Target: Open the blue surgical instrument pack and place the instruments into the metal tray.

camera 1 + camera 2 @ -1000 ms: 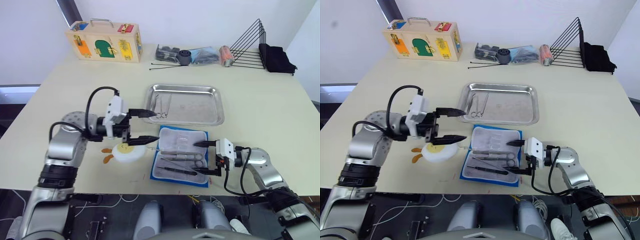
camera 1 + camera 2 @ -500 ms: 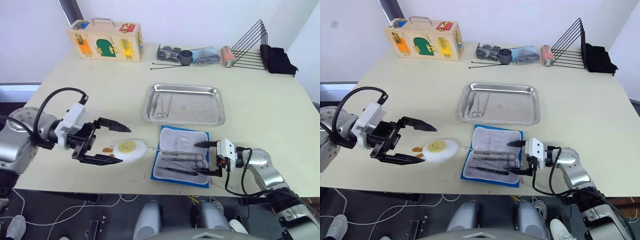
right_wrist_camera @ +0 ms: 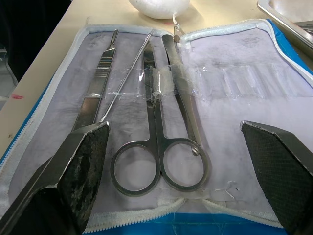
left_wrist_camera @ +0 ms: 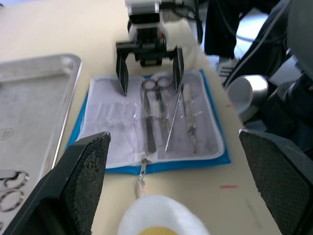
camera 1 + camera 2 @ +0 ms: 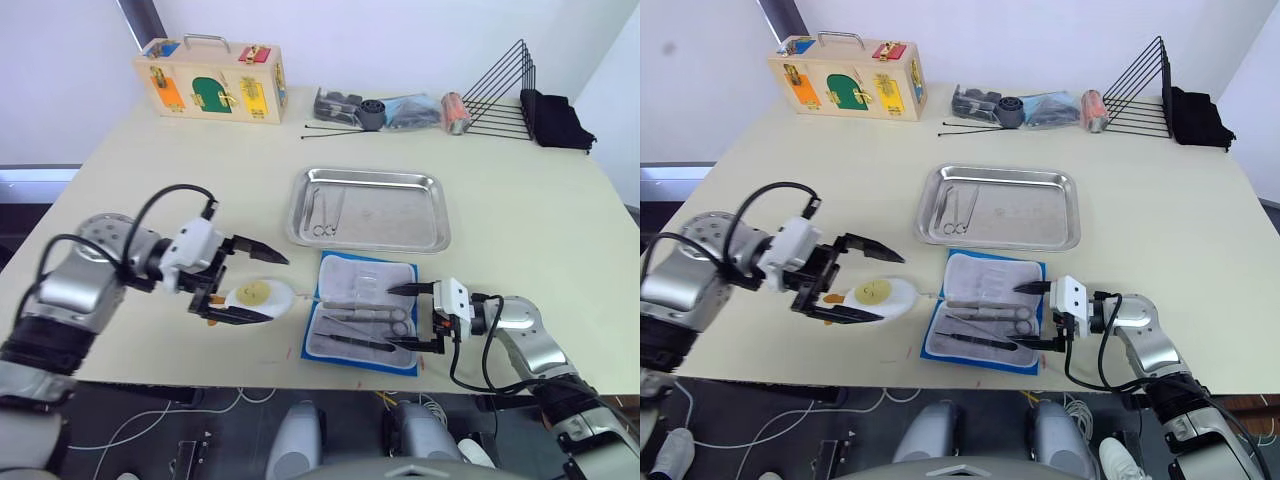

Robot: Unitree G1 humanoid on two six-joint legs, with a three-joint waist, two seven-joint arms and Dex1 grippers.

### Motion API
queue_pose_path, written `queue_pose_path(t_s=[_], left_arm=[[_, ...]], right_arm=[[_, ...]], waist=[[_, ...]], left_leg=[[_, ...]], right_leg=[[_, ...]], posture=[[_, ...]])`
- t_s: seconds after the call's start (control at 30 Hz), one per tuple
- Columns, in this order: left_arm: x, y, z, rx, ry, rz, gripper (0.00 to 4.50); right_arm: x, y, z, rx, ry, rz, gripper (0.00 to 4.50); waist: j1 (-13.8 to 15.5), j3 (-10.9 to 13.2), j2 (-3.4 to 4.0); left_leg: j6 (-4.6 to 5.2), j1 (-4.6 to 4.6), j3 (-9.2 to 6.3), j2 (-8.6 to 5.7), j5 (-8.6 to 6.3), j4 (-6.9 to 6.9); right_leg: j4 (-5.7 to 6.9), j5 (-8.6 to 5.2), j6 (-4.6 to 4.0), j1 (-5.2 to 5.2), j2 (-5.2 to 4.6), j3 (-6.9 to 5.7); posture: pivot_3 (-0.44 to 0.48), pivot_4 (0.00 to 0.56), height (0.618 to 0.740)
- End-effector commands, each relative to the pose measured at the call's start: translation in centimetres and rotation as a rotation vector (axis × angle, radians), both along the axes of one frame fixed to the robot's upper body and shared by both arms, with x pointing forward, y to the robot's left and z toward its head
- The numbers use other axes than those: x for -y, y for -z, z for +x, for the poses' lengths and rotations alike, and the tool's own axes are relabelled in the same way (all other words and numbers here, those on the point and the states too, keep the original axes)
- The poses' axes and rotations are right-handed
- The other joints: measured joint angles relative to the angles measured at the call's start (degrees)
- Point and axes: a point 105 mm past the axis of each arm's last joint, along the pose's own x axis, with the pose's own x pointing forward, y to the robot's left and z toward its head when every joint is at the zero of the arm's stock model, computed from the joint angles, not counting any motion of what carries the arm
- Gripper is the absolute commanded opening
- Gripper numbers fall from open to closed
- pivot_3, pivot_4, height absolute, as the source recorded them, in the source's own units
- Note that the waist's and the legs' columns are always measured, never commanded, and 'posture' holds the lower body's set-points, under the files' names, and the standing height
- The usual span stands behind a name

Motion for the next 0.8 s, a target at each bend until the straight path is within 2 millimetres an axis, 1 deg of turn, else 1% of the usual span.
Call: queue_pose_path(t_s=[0.03, 0.07, 0.1, 0.23, 0.53, 0.8], left_arm=[[1.5, 0.1, 1.4, 0.024, 0.000, 0.008, 4.45], [2.0, 0.3, 1.8, 0.023, -0.002, 0.006, 3.93], [2.3, 0.5, 2.0, 0.022, -0.002, 0.007, 3.73], [4.1, 2.0, 2.0, 0.005, 0.024, 0.007, 1.81], [6.7, 4.8, 2.4, -0.022, 0.006, 0.017, 1.81], [6.8, 7.5, 2.5, -0.059, -0.011, 0.084, 1.81]], right_arm=[[1.0, 4.1, -1.5, -0.152, 0.023, -0.105, 4.50], [0.9, 4.1, -1.5, -0.152, 0.024, -0.103, 4.50], [0.9, 4.1, -1.5, -0.152, 0.025, -0.102, 4.50], [1.0, 4.1, -1.5, -0.150, 0.040, -0.098, 4.50], [0.9, 4.2, -1.6, -0.152, 0.044, -0.095, 4.50], [0.7, 4.2, -1.5, -0.151, 0.042, -0.094, 4.50]], waist=[[0.0, 0.0, -0.02], [0.0, 0.0, -0.04], [-0.1, -0.1, -0.10], [-0.5, -0.2, -0.26], [-0.5, -0.2, -0.29], [-0.4, -0.2, -0.28]], left_leg=[[0.00, 0.00, 0.00, 0.00, 0.00, 0.01], [0.00, 0.00, -0.01, 0.00, 0.00, 0.03], [0.00, 0.00, -0.02, -0.01, 0.00, 0.06], [0.00, 0.00, 0.00, -0.01, 0.00, 0.05], [0.01, 0.01, -0.09, -0.01, 0.00, 0.06], [0.01, 0.02, -0.09, -0.01, 0.00, 0.06]], right_leg=[[0.01, 0.00, 0.00, 0.00, 0.00, 0.00], [0.01, 0.00, 0.01, 0.01, 0.01, 0.00], [0.02, 0.01, 0.02, 0.02, 0.02, 0.02], [0.02, 0.02, 0.02, 0.02, 0.03, 0.08], [0.05, 0.03, 0.02, 0.03, 0.04, 0.03], [0.06, 0.03, 0.01, 0.03, 0.03, 0.03]], posture=[[0.000, 0.150, 0.740], [0.000, 0.150, 0.740], [0.000, 0.150, 0.740], [0.000, 0.150, 0.740], [0.000, 0.150, 0.740], [0.000, 0.150, 0.740]])
